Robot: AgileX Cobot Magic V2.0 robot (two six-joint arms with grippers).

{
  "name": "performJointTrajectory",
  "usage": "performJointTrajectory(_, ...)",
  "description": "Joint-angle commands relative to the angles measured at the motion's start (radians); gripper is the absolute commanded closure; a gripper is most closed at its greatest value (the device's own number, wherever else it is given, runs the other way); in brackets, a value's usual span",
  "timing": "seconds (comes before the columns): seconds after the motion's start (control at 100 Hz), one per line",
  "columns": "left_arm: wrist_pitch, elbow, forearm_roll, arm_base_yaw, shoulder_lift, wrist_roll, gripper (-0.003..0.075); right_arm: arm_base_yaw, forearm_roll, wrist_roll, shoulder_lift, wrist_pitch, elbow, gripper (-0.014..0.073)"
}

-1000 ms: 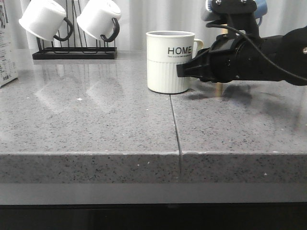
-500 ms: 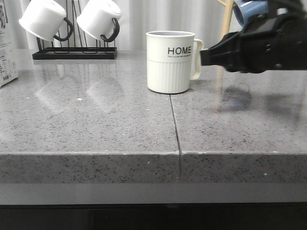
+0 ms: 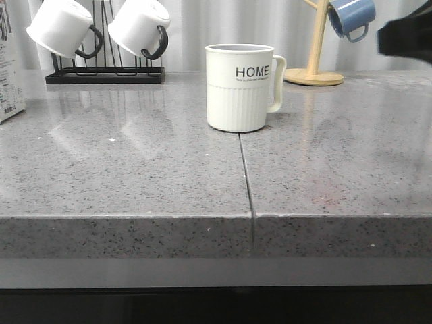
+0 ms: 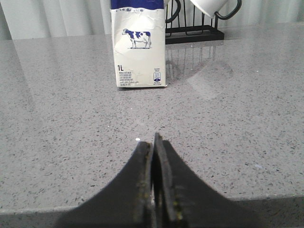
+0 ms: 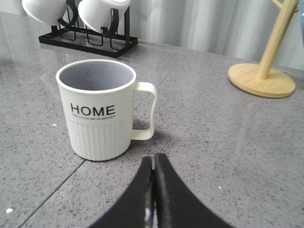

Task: Place milk next to cup
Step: 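Set the mug down, open the right gripper and withdraw, then move the left gripper to the milk carton and straddle it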

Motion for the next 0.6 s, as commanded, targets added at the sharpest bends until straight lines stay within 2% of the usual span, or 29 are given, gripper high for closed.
performJointTrajectory(0.0,-0.083,0.045,-0.001,0.003,-0.03,-0.009,0.0741,-0.001,-0.004,-0.002,-0.108,0.029,-0.015,0.0632)
performJointTrajectory(0.33,-0.09,0.045,-0.001,0.003,-0.03,-0.009,0.0741,-0.001,-0.004,-0.002,-0.498,0.52,-0.015,0.065)
performJointTrajectory(0.59,-0.154,0.045,-0.001,0.003,-0.03,-0.009,0.0741,-0.001,-0.004,-0.002,-0.786,0.789,-0.015,0.0654)
